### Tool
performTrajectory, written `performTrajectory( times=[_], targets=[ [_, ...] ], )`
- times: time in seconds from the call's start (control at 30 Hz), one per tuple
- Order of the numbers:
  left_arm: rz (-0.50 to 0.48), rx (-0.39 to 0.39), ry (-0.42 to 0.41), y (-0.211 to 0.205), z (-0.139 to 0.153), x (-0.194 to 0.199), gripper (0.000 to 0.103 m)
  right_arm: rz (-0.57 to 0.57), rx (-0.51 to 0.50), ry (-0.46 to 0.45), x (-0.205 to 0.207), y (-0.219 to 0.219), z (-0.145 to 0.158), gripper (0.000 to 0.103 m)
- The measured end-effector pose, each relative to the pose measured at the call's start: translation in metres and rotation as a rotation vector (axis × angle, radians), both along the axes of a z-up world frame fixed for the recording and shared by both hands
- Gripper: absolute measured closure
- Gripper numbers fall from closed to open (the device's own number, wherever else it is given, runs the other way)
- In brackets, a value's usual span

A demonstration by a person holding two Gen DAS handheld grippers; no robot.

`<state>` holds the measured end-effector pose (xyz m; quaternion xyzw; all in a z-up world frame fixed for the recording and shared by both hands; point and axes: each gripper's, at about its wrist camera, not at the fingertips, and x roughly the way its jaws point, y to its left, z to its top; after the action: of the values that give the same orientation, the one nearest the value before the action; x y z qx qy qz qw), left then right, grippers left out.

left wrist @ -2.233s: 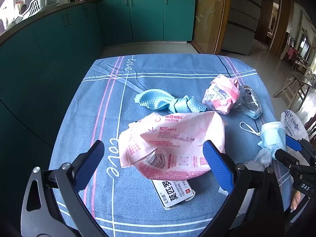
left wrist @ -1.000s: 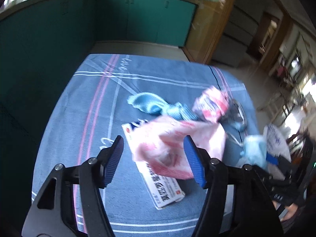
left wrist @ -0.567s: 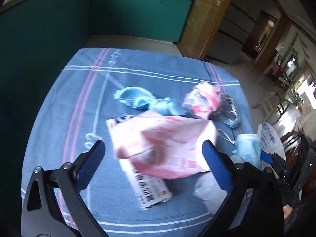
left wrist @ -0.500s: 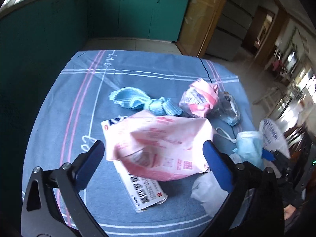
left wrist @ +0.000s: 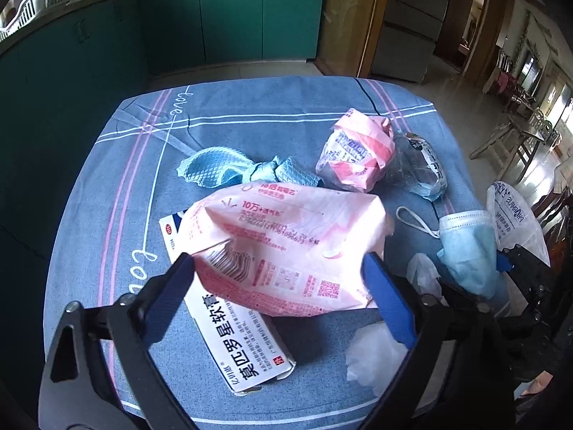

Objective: Collect trash
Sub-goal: 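Grasp and lift the pink bag with the left tool while the right tool holds the mask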

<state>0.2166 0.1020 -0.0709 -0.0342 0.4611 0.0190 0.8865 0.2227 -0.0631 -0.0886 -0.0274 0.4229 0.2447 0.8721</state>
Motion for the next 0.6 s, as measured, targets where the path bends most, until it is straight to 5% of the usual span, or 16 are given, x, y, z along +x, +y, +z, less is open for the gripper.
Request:
performTrajectory(
  times=[0.37, 0.43, 0.6],
  targets=[
    [-0.016, -0.043, -0.040, 0.006, 0.011, -0.011, 0.037, -0.003, 0.018, -0.002, 0.004, -0.002, -0.002, 0.029],
    [-0.012, -0.050, -0.050, 0.009, 0.014, -0.013, 0.042, 0.004, 0.028, -0.007, 0.004, -0.002, -0.001, 0.036],
    [-0.011, -0.071, -0.105, 0.014, 0.026, -0.023, 0.044, 0.025, 0.046, -0.001, 0.002, -0.002, -0.001, 0.073]
  ],
)
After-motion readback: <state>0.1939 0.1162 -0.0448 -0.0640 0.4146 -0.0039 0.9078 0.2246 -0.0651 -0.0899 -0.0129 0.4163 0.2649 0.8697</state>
